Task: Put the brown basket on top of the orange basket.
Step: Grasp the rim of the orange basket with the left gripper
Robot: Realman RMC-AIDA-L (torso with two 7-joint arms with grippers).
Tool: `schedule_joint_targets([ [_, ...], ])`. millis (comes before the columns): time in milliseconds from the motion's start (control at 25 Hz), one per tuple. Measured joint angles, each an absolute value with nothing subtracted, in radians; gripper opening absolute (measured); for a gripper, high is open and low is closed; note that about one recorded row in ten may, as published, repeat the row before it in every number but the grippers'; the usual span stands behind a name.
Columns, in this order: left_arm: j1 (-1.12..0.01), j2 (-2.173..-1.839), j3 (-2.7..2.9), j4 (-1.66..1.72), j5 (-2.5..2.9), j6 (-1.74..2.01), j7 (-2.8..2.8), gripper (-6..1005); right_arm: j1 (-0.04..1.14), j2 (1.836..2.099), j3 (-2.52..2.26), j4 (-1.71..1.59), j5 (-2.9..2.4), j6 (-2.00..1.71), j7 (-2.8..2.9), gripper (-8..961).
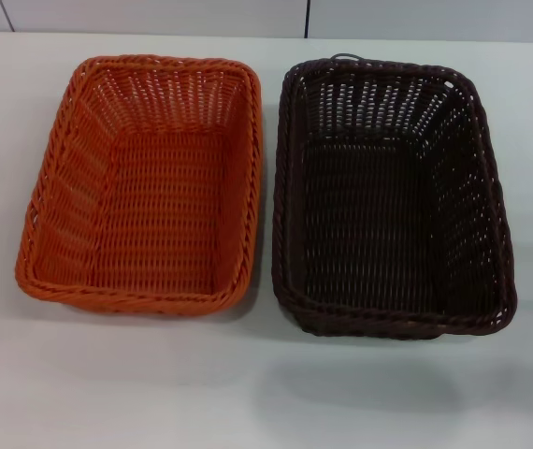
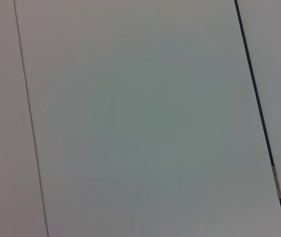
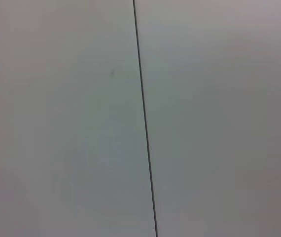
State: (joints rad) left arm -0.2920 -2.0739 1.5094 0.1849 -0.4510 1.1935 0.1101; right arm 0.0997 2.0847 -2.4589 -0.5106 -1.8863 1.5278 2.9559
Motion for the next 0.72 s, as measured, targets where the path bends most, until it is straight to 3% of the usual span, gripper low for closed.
schedule_joint_targets([
  [440,-0.292,-2.067,1.563,0.218,-0.45,1.163,0.108,833,0.099,2.085,-2.46,-0.516,-1.888,1.528,2.956,734],
  [560,-0.261,-2.046,1.587,0.349,-0.449,1.036,0.096,833,0.1,2.083,-2.461,-0.523,-1.888,1.528,2.956,732],
  [600,-0.211,-2.011,1.583,0.558,-0.44,0.821,0.096,833,0.1,2.083,-2.462,-0.526,-1.889,1.529,2.956,731],
  [720,-0.179,-1.979,1.576,0.74,-0.407,0.596,0.096,833,0.098,2.083,-2.462,-0.526,-1.89,1.526,2.956,729],
])
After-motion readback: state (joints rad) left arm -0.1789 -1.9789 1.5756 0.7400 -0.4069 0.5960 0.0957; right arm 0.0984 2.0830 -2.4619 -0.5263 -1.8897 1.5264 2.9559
